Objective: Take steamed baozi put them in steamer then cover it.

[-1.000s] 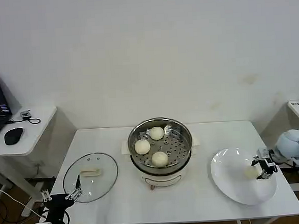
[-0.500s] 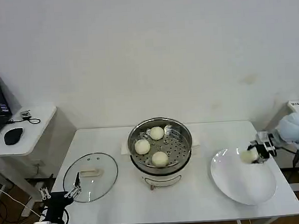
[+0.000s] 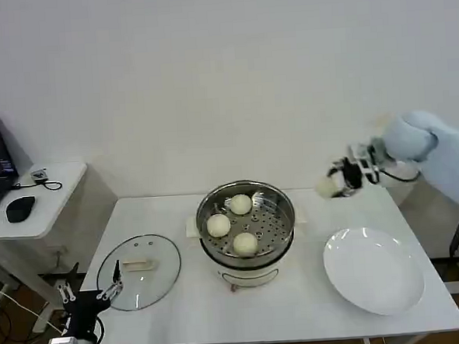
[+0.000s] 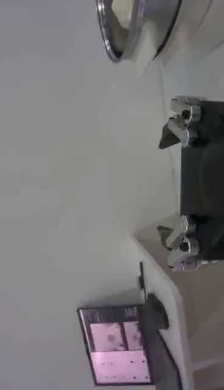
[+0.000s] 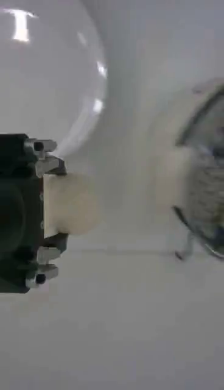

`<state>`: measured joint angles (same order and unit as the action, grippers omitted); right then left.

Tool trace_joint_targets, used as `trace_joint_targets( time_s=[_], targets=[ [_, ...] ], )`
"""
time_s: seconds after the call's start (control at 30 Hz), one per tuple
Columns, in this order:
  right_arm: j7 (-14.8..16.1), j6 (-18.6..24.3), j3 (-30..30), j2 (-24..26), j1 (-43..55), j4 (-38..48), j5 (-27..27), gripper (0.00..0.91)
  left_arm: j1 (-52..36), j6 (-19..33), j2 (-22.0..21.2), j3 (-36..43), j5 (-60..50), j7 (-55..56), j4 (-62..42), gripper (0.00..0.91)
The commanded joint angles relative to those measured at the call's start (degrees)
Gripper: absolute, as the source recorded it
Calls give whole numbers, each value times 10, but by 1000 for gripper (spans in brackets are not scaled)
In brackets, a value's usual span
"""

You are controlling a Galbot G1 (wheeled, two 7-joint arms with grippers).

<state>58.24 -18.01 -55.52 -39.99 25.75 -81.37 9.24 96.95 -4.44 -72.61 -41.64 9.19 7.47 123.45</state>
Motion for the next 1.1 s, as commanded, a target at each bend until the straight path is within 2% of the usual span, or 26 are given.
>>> trace_joint_targets(
  time_s=[0.03,0.1,0.3,0.53,1.1],
  targets=[
    [-54,-83,-102,-124,105,-6,121,655,0,1,-1,-2,-1,0,-1,907],
    [-69,-112,-107,-140,92,-7,139,665,0,1,-1,-4,-1,0,-1,907],
    [-89,-140,-119,-161,45,2,160,655,1,1,0,-8,1,0,-2,907],
    [-101,-167,-112,-159,-7,6,158,655,-5,1,-4,-5,0,0,-11,907],
    [-94,-165,-102,-148,-54,19,105,655,-6,1,-8,-3,0,0,-16,907]
  ],
)
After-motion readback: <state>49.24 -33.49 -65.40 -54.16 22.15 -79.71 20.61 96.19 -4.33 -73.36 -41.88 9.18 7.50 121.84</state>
